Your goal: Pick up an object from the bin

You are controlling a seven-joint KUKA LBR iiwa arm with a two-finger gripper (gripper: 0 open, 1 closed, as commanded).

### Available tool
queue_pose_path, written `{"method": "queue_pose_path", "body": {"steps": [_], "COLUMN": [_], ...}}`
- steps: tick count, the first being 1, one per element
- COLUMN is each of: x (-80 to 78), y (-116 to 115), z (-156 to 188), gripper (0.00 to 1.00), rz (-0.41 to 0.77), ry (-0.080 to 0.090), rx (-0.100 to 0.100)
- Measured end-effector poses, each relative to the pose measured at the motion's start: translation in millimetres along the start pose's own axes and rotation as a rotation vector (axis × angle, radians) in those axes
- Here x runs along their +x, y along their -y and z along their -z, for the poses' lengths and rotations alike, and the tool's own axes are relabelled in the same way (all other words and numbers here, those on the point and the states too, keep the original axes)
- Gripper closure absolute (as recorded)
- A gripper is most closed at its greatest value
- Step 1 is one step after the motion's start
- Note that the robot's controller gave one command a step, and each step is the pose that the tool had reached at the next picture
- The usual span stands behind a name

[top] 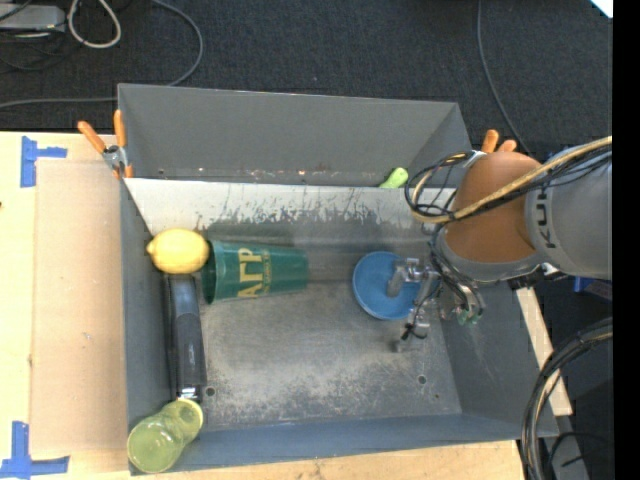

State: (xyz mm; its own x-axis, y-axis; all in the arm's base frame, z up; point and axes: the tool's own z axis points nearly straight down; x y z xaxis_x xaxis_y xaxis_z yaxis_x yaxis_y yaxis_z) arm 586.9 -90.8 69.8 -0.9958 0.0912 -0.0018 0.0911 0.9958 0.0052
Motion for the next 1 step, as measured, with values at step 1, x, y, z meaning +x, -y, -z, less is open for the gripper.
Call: {"method": "queue_pose_path", "body": {"steps": [1], "x": [-7.9], "y": [0.5], "z": [0.1], "gripper": [0.00], "rz": [0.008], "ry": [0.000], "rx": [0.000]}}
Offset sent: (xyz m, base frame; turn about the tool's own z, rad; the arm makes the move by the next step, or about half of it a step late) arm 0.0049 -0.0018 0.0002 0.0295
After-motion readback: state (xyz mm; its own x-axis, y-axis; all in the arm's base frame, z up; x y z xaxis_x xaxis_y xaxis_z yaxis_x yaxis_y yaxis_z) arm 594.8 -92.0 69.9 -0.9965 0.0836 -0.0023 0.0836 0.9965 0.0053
